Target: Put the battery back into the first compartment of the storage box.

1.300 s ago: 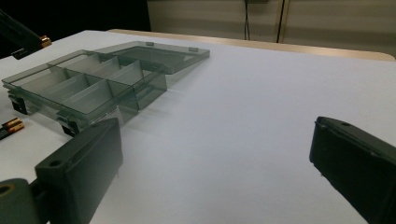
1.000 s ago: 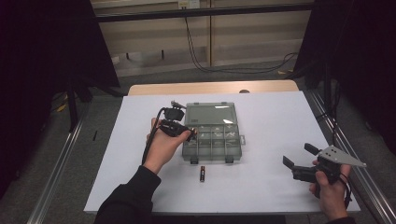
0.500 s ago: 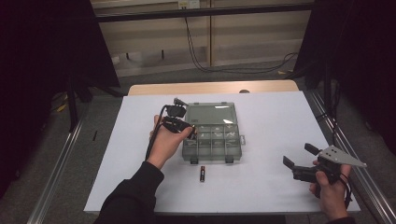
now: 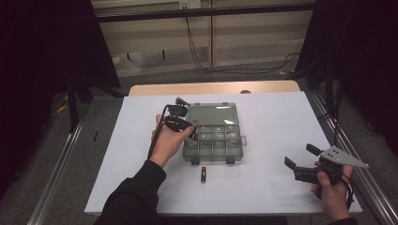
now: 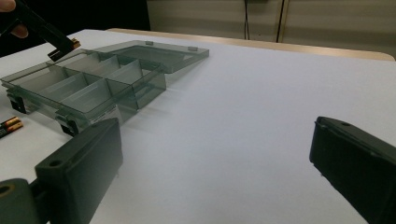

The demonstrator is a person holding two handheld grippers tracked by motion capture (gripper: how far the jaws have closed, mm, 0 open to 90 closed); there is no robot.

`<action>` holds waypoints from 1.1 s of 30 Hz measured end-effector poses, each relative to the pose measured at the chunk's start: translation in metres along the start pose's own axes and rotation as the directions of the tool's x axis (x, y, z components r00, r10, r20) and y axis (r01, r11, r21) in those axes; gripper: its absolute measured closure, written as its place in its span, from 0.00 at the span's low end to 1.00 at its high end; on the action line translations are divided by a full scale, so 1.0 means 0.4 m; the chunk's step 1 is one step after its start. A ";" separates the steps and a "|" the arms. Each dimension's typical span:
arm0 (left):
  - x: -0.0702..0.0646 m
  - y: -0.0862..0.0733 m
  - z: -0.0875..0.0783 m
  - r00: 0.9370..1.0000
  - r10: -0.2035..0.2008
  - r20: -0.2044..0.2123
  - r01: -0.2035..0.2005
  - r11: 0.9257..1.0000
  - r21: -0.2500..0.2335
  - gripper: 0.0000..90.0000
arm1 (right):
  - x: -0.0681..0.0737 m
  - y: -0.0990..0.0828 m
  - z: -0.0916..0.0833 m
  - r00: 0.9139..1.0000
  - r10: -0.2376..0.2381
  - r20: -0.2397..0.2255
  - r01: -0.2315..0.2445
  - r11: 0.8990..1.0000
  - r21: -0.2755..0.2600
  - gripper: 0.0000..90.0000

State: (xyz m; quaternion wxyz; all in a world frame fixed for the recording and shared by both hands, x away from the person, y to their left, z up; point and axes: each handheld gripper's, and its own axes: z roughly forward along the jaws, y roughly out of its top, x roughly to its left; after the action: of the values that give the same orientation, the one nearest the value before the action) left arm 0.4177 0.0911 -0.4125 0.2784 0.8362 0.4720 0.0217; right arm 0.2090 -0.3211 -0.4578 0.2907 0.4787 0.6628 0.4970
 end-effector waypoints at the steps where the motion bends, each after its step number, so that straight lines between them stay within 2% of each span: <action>1: 0.000 -0.001 0.002 1.000 -0.002 0.004 0.002 1.000 -0.009 0.85 | 0.000 0.000 0.000 1.000 -0.001 0.001 0.001 1.000 -0.001 0.02; 2: 0.000 -0.001 0.000 1.000 0.001 0.014 -0.001 1.000 -0.011 0.82 | -0.001 0.000 0.000 1.000 -0.005 0.001 0.005 1.000 -0.003 0.02; 5: -0.005 -0.003 -0.009 0.999 -0.004 0.041 0.005 0.999 -0.034 0.55 | -0.002 0.000 -0.001 1.000 -0.002 0.001 0.002 1.000 -0.002 0.02; 6: -0.005 -0.003 -0.013 0.999 0.009 0.046 -0.007 0.999 -0.035 0.47 | -0.003 0.000 -0.001 1.000 -0.003 0.002 0.003 1.000 -0.003 0.02; 9: -0.012 -0.005 -0.019 1.000 -0.002 0.031 0.004 0.999 -0.049 0.18 | -0.002 0.000 -0.001 1.000 -0.003 0.001 0.003 1.000 -0.003 0.02; 10: -0.012 -0.006 -0.022 0.999 0.003 0.037 -0.001 0.999 -0.047 0.11 | -0.002 0.000 -0.001 1.000 -0.004 0.001 0.004 1.000 -0.003 0.02; 11: -0.014 -0.007 -0.023 0.999 -0.011 0.050 0.013 0.999 -0.047 0.07 | -0.002 0.001 -0.001 1.000 -0.005 0.002 0.005 1.000 -0.004 0.02; 17: -0.022 -0.022 -0.034 0.998 0.011 0.070 -0.008 0.999 -0.040 0.01 | -0.001 0.001 -0.001 1.000 -0.005 0.002 0.005 1.000 -0.005 0.02; 21: -0.029 -0.037 -0.039 0.997 0.006 0.076 -0.003 0.999 -0.049 0.00 | 0.000 0.001 -0.001 1.000 -0.004 0.000 0.004 1.000 -0.003 0.02; 23: -0.033 -0.044 -0.040 0.995 0.006 0.096 -0.002 0.999 -0.041 0.00 | 0.000 0.001 -0.001 1.000 -0.005 0.001 0.005 1.000 -0.003 0.02; 30: -0.052 -0.069 -0.050 0.996 0.029 0.090 -0.025 0.999 -0.047 0.00 | 0.000 0.001 -0.001 1.000 -0.008 0.002 0.008 1.000 -0.004 0.02; 33: -0.063 -0.081 -0.053 0.996 0.041 0.083 -0.038 0.999 -0.027 0.00 | 0.000 0.001 -0.001 1.000 -0.007 0.002 0.007 1.000 -0.004 0.02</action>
State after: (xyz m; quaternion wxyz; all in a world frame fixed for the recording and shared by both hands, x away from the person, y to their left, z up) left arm 0.3724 0.0934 -0.4046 0.3081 0.8419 0.4430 -0.0019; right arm 0.2089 -0.3211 -0.4573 0.2942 0.4762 0.6631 0.4970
